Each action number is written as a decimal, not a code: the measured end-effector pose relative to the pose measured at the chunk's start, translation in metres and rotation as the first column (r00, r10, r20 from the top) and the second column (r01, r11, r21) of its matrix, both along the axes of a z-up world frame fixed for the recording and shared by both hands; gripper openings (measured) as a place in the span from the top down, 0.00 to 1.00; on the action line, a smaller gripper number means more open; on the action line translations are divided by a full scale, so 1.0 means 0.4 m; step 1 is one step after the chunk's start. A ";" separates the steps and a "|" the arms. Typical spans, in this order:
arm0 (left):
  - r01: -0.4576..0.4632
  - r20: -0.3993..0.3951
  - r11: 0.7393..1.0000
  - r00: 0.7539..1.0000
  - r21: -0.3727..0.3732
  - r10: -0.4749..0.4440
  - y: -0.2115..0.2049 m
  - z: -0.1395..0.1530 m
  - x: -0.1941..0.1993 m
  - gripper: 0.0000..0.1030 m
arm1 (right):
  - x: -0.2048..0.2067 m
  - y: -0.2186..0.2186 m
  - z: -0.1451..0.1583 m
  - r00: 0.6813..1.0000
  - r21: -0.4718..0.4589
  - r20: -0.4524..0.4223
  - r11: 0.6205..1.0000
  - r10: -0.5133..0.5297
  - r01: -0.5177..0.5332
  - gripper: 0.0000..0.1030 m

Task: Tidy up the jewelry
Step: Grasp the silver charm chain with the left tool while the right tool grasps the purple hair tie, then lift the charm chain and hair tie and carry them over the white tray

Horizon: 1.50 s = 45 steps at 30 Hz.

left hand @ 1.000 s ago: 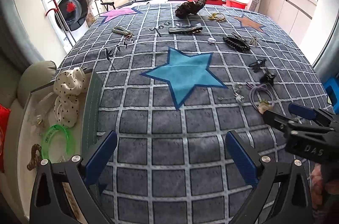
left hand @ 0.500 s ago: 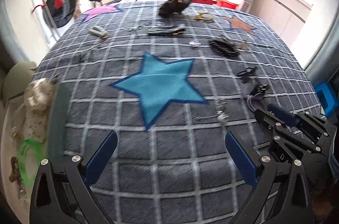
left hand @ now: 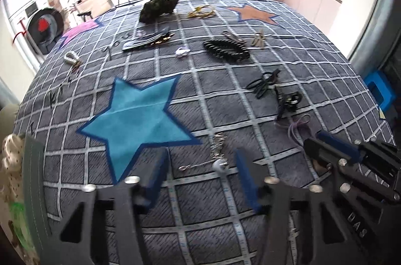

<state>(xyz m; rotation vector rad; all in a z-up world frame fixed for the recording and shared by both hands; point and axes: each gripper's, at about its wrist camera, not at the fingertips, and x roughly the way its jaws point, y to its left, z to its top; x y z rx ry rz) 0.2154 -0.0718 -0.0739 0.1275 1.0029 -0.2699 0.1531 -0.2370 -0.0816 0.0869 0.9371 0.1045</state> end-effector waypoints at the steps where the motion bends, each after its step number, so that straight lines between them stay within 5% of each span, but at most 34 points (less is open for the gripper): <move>1: 0.013 0.002 1.000 1.000 0.001 -0.013 -0.008 0.002 -0.002 0.66 | -0.002 -0.005 0.002 1.000 0.016 -0.008 1.000 -0.005 0.006 0.89; 4: 0.040 0.000 0.999 0.999 -0.002 -0.040 -0.023 0.004 -0.006 0.88 | -0.014 -0.016 0.008 1.000 0.051 -0.021 0.999 -0.010 0.011 0.90; 22: 0.012 0.011 0.997 1.000 -0.076 -0.011 0.060 0.063 -0.139 0.88 | -0.118 -0.075 0.053 0.999 0.235 -0.032 0.971 -0.026 0.033 0.95; 45: -0.082 0.012 0.990 0.996 -0.115 0.084 0.211 0.110 -0.375 0.88 | -0.279 0.024 0.065 0.998 0.244 -0.062 0.970 0.030 -0.014 0.95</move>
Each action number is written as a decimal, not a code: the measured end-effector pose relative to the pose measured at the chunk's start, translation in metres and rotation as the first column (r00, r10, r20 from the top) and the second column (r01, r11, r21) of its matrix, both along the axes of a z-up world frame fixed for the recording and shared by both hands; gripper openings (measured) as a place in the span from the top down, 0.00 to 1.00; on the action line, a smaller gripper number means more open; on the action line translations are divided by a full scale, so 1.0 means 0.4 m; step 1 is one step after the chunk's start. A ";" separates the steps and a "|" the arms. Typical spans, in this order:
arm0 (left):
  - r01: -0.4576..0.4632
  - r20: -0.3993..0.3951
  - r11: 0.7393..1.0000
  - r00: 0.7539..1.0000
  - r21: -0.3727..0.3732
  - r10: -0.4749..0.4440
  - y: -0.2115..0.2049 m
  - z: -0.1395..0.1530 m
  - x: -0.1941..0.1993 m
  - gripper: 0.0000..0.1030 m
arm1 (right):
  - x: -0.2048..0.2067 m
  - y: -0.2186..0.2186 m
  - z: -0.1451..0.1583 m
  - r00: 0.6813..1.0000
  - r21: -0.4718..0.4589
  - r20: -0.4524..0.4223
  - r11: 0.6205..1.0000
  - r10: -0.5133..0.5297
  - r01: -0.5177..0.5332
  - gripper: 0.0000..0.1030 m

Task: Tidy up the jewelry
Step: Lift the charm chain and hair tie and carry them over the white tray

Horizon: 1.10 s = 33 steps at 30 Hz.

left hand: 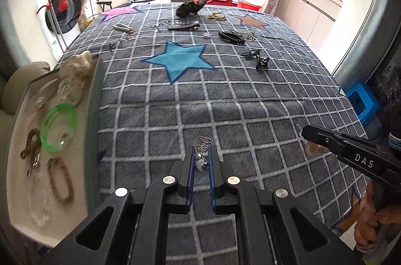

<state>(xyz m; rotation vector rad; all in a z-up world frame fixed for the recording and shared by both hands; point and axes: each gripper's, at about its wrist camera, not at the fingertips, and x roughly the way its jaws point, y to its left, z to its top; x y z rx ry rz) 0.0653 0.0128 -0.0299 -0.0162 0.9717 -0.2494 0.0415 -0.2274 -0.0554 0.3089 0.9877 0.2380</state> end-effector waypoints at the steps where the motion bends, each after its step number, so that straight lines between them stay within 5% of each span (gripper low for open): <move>1: -0.007 0.003 1.000 1.000 -0.004 0.007 0.009 0.003 -0.009 0.88 | -0.004 0.007 0.002 1.000 0.000 0.000 1.000 0.004 -0.004 0.95; 33: -0.226 0.094 0.972 0.968 -0.062 0.231 0.362 0.052 -0.156 0.88 | -0.027 0.277 0.115 0.984 0.016 0.022 0.984 0.179 -0.179 0.95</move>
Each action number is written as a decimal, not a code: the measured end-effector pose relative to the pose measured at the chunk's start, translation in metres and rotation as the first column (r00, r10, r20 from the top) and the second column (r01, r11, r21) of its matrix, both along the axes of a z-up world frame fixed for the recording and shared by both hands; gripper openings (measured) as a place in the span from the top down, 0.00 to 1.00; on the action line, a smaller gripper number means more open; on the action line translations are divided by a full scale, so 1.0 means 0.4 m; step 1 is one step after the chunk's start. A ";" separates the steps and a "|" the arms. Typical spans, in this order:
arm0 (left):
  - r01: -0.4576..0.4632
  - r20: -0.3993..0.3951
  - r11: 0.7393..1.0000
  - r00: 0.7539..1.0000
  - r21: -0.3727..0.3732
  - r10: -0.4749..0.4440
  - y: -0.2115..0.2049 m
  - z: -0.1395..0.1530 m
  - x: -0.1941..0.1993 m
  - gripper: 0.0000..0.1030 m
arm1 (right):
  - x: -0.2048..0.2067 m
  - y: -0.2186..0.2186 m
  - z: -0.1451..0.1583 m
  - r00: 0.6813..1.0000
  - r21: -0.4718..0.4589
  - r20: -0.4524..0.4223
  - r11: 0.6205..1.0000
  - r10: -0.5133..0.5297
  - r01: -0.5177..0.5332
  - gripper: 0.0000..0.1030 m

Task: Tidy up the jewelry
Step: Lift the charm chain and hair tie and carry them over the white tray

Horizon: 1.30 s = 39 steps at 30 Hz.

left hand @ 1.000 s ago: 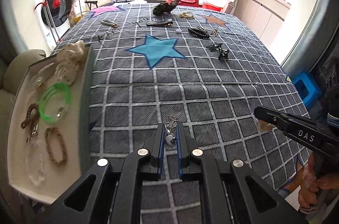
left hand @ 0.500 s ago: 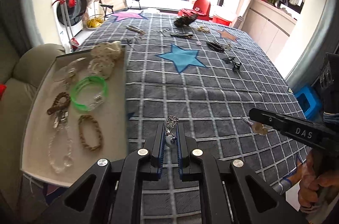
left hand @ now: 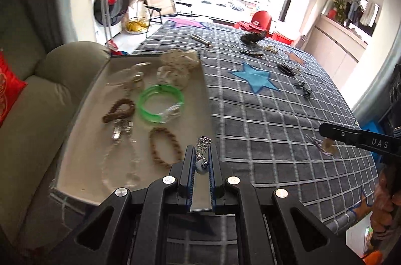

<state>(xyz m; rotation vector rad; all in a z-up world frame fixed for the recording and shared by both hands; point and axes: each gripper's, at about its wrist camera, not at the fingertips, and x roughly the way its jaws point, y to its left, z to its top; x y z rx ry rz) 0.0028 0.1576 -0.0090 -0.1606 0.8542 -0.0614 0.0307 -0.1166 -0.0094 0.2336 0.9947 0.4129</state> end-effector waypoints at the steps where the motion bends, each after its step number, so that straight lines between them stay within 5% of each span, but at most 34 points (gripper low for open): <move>1: -0.009 0.001 1.000 1.000 0.002 0.009 0.012 0.000 -0.003 0.88 | 0.002 0.009 0.002 1.000 -0.002 0.001 1.000 0.007 -0.007 0.95; 16: -0.165 0.006 0.986 0.986 0.013 0.165 0.224 0.001 -0.010 0.88 | 0.052 0.253 0.032 0.982 0.033 0.020 0.982 0.188 -0.188 0.95; 29: -0.203 -0.046 0.977 0.977 0.064 0.206 0.275 -0.055 0.050 0.88 | 0.103 0.397 0.034 0.959 0.088 0.000 0.955 0.285 -0.284 0.95; 39: -0.191 -0.112 0.978 0.973 0.088 0.200 0.274 -0.121 0.096 0.88 | 0.132 0.461 -0.050 0.952 0.063 -0.062 0.953 0.301 -0.297 0.95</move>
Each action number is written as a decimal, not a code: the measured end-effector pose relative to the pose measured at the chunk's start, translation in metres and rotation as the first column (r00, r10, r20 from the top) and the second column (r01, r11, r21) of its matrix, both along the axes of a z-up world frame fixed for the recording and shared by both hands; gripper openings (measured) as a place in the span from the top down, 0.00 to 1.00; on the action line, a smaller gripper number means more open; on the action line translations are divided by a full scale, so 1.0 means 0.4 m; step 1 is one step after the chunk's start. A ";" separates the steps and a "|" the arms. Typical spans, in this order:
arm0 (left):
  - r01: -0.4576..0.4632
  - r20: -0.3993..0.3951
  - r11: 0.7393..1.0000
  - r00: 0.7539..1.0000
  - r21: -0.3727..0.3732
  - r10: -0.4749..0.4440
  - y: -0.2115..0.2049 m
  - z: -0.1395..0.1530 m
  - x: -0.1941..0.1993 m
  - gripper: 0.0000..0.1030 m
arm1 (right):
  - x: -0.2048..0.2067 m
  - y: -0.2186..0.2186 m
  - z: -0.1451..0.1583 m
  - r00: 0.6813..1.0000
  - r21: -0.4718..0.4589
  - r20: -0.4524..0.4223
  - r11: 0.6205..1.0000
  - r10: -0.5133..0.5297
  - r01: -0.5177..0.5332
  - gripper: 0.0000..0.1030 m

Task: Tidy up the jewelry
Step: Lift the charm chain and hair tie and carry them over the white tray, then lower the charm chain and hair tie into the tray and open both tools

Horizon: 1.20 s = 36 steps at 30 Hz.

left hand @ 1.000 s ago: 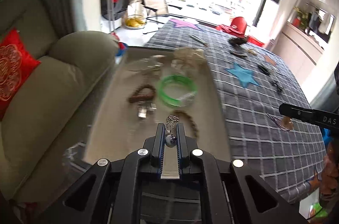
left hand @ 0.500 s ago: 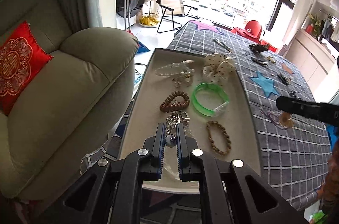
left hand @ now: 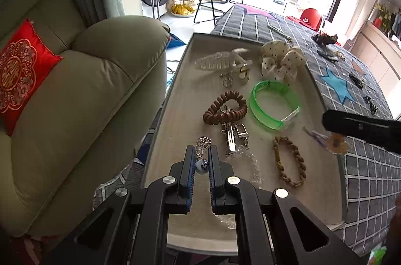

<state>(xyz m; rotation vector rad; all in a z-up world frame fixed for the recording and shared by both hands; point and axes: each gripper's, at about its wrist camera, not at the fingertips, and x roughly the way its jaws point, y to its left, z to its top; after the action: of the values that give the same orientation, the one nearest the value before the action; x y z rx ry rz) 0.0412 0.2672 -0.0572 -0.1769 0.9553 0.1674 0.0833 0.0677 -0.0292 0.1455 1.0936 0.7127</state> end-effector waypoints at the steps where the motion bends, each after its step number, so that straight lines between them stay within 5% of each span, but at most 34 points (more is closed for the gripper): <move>1: 0.003 -0.006 1.000 1.000 0.004 -0.003 -0.004 -0.006 0.003 0.88 | 0.003 0.003 -0.007 1.000 -0.005 -0.004 1.000 -0.001 0.001 0.95; 17: 0.022 -0.041 0.999 0.999 0.034 -0.020 -0.035 -0.051 0.040 0.88 | 0.031 0.017 -0.112 0.998 -0.061 -0.057 0.998 -0.009 0.005 0.95; 36: 0.002 -0.033 0.999 0.999 0.033 -0.001 -0.035 -0.039 0.031 0.88 | 0.037 0.007 -0.114 0.997 -0.065 -0.075 0.998 -0.020 0.015 0.94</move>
<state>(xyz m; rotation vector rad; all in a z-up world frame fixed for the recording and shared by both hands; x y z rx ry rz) 0.0537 0.2532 -0.0728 -0.1434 0.9854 0.1848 0.0979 0.0707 -0.0750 0.1273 1.1847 0.6597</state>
